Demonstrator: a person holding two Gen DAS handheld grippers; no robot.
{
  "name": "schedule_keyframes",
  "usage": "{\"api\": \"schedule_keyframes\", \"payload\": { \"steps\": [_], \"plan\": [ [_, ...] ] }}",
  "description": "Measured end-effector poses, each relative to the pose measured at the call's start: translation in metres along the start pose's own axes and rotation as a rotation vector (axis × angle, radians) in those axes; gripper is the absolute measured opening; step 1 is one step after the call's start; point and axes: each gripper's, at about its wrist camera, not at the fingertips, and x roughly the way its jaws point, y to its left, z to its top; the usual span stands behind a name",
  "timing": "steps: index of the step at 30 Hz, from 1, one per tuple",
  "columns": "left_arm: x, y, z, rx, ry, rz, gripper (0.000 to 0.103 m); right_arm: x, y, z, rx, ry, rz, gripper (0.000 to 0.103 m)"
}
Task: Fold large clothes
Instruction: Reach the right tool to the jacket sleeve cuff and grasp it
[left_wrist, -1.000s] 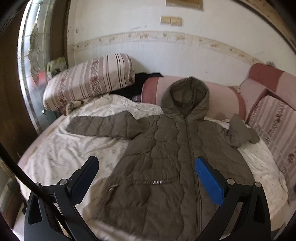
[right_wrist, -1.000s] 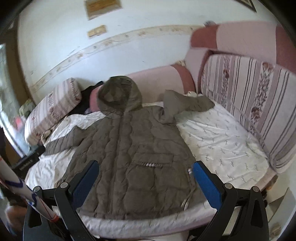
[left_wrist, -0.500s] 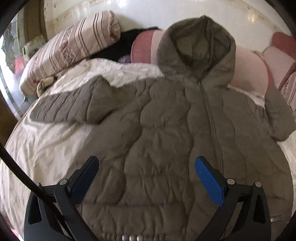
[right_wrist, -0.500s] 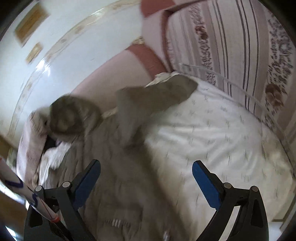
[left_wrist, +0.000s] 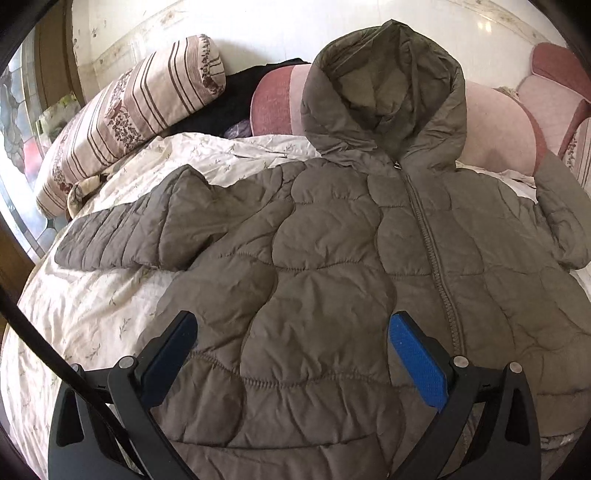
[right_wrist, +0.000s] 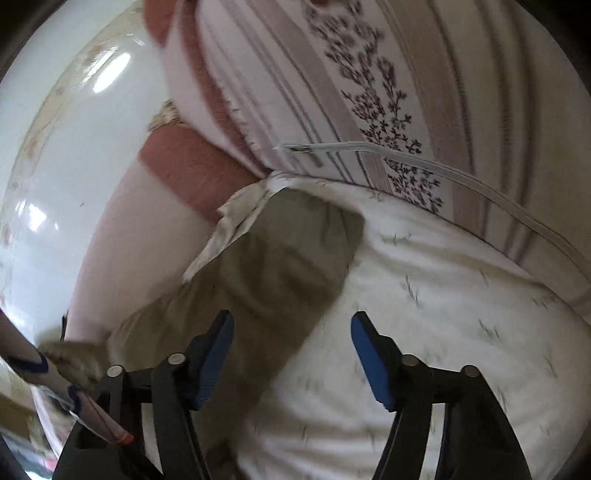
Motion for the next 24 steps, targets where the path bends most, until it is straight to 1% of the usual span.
{"api": "schedule_keyframes", "payload": {
  "steps": [1,2,4,6,9,11,13,14,15,17,21,24],
  "plan": [
    [0.000,-0.001,0.000,-0.003,-0.005,0.000,0.103,0.010,-0.003,0.005,0.006,0.002,-0.007,0.066],
    [0.001,-0.002,0.001,0.001,-0.012,0.007,0.103,0.019,-0.005,0.010,0.007,0.007,-0.014,0.064],
    [0.001,-0.004,0.000,-0.001,-0.017,0.006,0.103,0.035,-0.010,0.018,0.006,0.004,-0.050,0.062],
    [0.003,-0.005,0.000,-0.005,-0.013,0.005,0.103,0.049,-0.014,0.028,0.015,-0.001,-0.041,0.062],
    [0.008,-0.006,0.000,-0.006,-0.005,0.009,0.103,0.068,-0.015,0.039,0.004,-0.001,-0.070,0.062],
    [0.012,-0.009,-0.001,-0.001,0.007,0.015,0.103,0.083,-0.019,0.043,0.016,0.026,-0.050,0.062],
    [0.015,-0.012,-0.002,0.009,0.018,0.019,0.103,0.086,-0.016,0.043,-0.009,-0.001,-0.066,0.043],
    [0.016,-0.013,-0.002,0.012,0.019,0.020,0.103,0.087,-0.017,0.042,-0.011,-0.002,-0.069,0.028],
    [0.016,-0.015,-0.002,0.016,0.020,0.020,0.103,0.084,-0.018,0.041,-0.005,-0.007,-0.058,0.020],
    [0.016,-0.016,-0.002,0.023,0.018,0.019,0.103,0.072,-0.018,0.038,0.003,-0.039,-0.031,0.017],
    [0.013,-0.017,-0.003,0.023,0.015,0.011,0.103,0.030,-0.019,0.033,-0.005,-0.113,-0.034,0.016],
    [0.018,-0.019,-0.004,0.037,0.045,0.012,0.103,-0.006,-0.017,0.035,-0.030,-0.178,-0.089,0.016]
  ]
}}
